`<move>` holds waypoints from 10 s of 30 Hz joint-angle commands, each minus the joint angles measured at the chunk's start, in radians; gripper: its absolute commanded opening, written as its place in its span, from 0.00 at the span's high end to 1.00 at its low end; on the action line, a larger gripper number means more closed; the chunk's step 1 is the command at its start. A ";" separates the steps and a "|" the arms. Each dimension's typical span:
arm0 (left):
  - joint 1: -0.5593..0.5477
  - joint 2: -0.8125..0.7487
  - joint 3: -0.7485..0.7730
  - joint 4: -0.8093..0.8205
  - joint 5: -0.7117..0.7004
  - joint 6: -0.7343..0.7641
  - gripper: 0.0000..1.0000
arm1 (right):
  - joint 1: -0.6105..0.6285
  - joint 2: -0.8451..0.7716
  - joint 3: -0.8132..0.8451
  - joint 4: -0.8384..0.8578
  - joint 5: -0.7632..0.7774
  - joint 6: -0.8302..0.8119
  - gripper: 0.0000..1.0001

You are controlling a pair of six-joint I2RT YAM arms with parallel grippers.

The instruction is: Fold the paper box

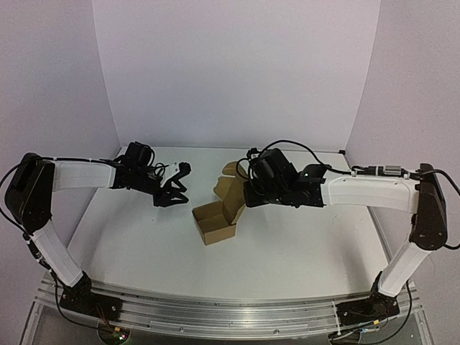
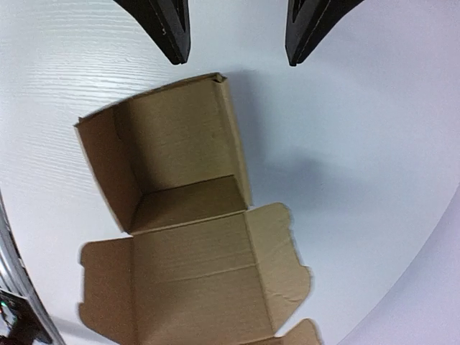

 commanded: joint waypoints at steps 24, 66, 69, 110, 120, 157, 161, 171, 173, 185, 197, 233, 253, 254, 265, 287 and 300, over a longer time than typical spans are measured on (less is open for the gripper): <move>-0.278 0.120 -0.058 0.150 -0.119 0.267 0.61 | 0.023 0.058 0.125 -0.179 -0.003 0.534 0.87; -0.161 0.200 0.056 -0.059 -0.145 0.370 0.63 | 0.025 0.161 0.273 -0.144 -0.093 0.493 0.76; -0.161 0.201 0.060 -0.060 -0.128 0.370 0.76 | 0.025 0.166 0.281 -0.138 -0.116 0.510 0.76; -0.163 0.141 0.443 -0.746 0.538 0.337 1.00 | 0.026 -0.255 0.302 -0.026 -0.392 -0.294 0.02; -0.165 0.137 0.605 -0.801 0.554 0.187 1.00 | 0.036 -0.268 0.240 -0.152 -0.341 -0.342 0.02; -0.221 0.142 0.731 -0.910 0.463 0.294 1.00 | 0.049 -0.387 0.084 -0.010 -0.382 -0.499 0.02; -0.231 0.143 0.734 -0.918 0.455 0.307 1.00 | 0.049 -0.334 0.115 0.004 -0.307 -0.509 0.02; -0.254 0.134 0.740 -0.926 0.441 0.312 1.00 | 0.049 -0.192 0.156 0.107 -0.122 -0.460 0.02; -0.257 0.135 0.746 -0.926 0.441 0.314 1.00 | 0.050 -0.190 0.132 0.152 -0.051 -0.426 0.02; -0.264 0.142 0.779 -0.877 0.354 0.291 1.00 | 0.051 -0.147 0.100 0.159 -0.138 -0.394 0.02; -0.170 0.151 0.765 -0.792 0.470 0.225 1.00 | 0.056 -0.138 0.207 -0.018 -0.351 -0.456 0.02; -0.173 0.292 0.242 -0.922 0.061 1.574 1.00 | -0.007 -0.231 -0.505 0.597 -0.749 -0.448 0.04; -0.129 0.220 0.251 -0.775 0.035 1.565 0.45 | 0.021 0.012 -0.389 0.724 -0.682 -0.525 0.03; -0.129 0.213 0.251 -0.776 0.041 1.564 0.44 | 0.020 0.016 -0.385 0.724 -0.681 -0.529 0.02; -0.071 0.144 0.270 -0.723 0.101 1.482 0.34 | 0.021 0.050 -0.366 0.724 -0.687 -0.514 0.05; 0.118 -0.290 0.018 -0.834 0.430 0.823 0.73 | 0.020 0.093 -0.336 0.747 -0.660 -0.508 0.17; -0.171 -0.404 -0.362 -0.100 0.186 0.347 0.80 | 0.020 0.131 -0.329 0.798 -0.643 -0.422 0.27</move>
